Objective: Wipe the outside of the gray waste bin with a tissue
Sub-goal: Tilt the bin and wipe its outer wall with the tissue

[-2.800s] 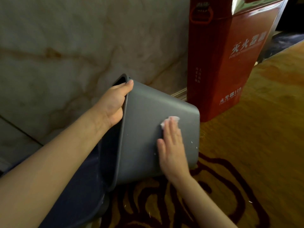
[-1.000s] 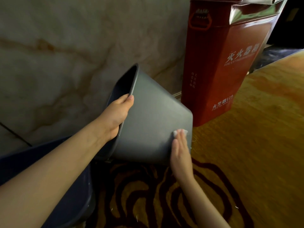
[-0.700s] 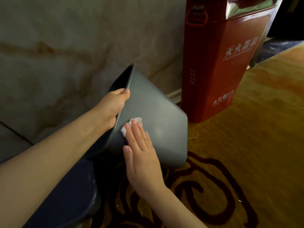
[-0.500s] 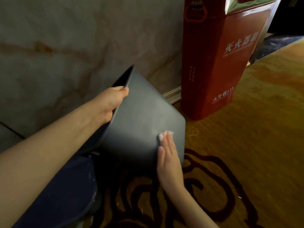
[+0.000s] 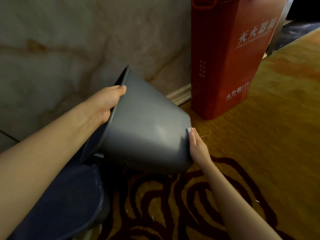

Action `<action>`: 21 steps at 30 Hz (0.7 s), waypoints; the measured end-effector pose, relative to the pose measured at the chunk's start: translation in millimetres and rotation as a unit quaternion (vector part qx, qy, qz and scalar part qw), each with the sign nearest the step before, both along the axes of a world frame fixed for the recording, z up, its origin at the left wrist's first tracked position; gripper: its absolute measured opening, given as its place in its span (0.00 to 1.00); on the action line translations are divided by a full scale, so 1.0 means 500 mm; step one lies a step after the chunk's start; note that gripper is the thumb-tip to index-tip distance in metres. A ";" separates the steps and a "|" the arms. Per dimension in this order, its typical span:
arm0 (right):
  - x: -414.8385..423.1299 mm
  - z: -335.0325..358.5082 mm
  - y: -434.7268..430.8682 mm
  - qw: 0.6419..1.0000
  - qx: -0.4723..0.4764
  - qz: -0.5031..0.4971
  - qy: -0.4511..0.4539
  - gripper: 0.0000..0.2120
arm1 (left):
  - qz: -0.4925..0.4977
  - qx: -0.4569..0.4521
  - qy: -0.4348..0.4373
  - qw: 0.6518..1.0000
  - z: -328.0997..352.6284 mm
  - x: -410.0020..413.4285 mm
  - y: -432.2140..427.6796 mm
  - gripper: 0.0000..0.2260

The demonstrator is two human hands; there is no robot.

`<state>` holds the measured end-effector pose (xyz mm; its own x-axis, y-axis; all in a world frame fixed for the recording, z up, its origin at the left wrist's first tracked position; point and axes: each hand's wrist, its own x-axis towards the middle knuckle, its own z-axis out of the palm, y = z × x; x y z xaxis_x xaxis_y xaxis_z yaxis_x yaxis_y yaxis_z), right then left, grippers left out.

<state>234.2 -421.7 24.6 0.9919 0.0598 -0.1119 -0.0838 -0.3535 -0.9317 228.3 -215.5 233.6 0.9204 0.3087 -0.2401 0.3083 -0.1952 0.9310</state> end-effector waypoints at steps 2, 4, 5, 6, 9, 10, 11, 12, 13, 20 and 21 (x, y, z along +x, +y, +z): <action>0.036 0.014 0.000 1.000 -0.014 0.018 -0.002 0.23 | 0.002 -0.004 -0.006 1.000 -0.001 0.002 -0.002 0.10; 0.072 0.026 0.000 0.999 -0.021 0.035 -0.004 0.24 | 0.003 -0.005 -0.011 1.000 -0.001 0.002 -0.003 0.08; 0.089 0.028 0.000 0.999 -0.025 0.042 -0.008 0.24 | 0.001 -0.002 -0.012 1.000 -0.002 0.002 -0.003 0.08; 0.104 0.028 -0.001 0.998 -0.029 0.047 -0.010 0.24 | -0.002 0.001 -0.012 1.000 -0.002 0.000 -0.003 0.08; 0.141 0.026 -0.006 0.998 -0.030 0.045 0.007 0.24 | -0.001 0.000 -0.009 1.000 -0.004 -0.005 -0.004 0.09; 0.146 0.026 -0.007 0.999 -0.029 0.045 0.014 0.25 | 0.001 0.003 -0.009 1.000 -0.006 -0.005 -0.005 0.11; 0.144 0.026 -0.008 0.998 -0.026 0.046 0.016 0.25 | 0.005 0.008 -0.012 1.000 -0.009 -0.002 -0.005 0.13; 0.135 0.025 -0.009 0.998 -0.025 0.049 0.014 0.25 | 0.011 0.014 -0.015 1.000 -0.012 0.001 -0.008 0.15; 0.117 0.021 -0.012 0.998 -0.026 0.051 0.005 0.25 | 0.020 0.022 -0.020 0.999 -0.014 0.006 -0.011 0.16; -0.130 -0.045 -0.014 0.998 0.016 -0.001 -0.053 0.23 | 0.036 0.081 -0.003 0.996 -0.008 0.065 -0.034 0.20; -0.157 -0.049 -0.010 0.999 0.013 -0.011 -0.050 0.23 | 0.023 0.086 -0.007 0.996 -0.008 0.071 -0.043 0.20</action>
<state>155.5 -426.7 0.2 0.9992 0.0389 -0.0112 0.0022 -0.3286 -0.9445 263.8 -236.9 229.4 0.9071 0.3866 -0.1667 0.3075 -0.3380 0.8895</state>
